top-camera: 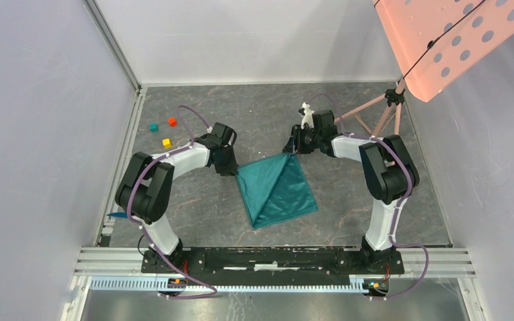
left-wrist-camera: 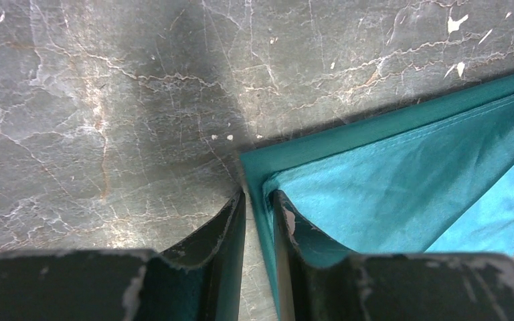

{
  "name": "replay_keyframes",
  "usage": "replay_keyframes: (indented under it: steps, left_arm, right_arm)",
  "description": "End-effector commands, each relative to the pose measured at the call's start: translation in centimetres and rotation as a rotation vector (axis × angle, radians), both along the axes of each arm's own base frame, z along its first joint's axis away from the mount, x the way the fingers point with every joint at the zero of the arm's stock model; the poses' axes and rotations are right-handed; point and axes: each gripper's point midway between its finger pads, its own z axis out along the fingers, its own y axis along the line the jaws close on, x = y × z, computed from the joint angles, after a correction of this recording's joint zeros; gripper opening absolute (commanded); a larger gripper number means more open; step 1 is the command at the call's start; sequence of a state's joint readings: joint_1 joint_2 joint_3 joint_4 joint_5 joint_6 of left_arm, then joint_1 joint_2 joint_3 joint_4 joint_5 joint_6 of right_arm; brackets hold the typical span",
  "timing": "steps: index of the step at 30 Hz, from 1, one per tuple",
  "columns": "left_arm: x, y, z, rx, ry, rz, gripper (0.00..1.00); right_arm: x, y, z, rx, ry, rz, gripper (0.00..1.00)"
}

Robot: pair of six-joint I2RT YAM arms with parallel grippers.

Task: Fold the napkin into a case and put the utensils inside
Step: Smooth out the upper triangle-folded napkin at the center of the board.

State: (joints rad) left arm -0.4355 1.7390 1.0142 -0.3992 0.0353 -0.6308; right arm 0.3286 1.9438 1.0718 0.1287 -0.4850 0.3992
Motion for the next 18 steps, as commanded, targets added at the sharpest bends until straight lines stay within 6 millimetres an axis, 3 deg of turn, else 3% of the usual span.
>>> replay_keyframes:
  steps: [1,5,7,11,15,18]
  left_arm:
    - [-0.8,1.1,-1.2,0.044,0.015,-0.026,0.29]
    - [-0.8,1.0,-1.2,0.042,0.014,-0.027,0.29]
    - [-0.8,1.0,-1.3,0.038,0.015,-0.027,0.29]
    - [-0.7,1.0,-0.7,0.030,0.009,-0.028,0.29]
    - [-0.7,0.5,2.2,-0.005,-0.034,-0.061,0.31]
    - [-1.1,0.1,5.0,-0.034,-0.052,-0.101,0.37]
  right_arm:
    - [2.5,-1.9,3.8,-0.121,-0.120,-0.048,0.44]
    - [0.5,-0.5,7.8,-0.124,-0.178,-0.009,0.47]
    - [-1.7,1.7,9.1,-0.040,-0.172,0.051,0.49]
    - [-7.0,5.6,9.7,0.145,-0.104,0.184,0.49]
    - [-13.1,9.7,10.1,0.318,-0.014,0.329,0.49]
    - [-16.1,11.1,10.2,0.398,0.022,0.377,0.49]
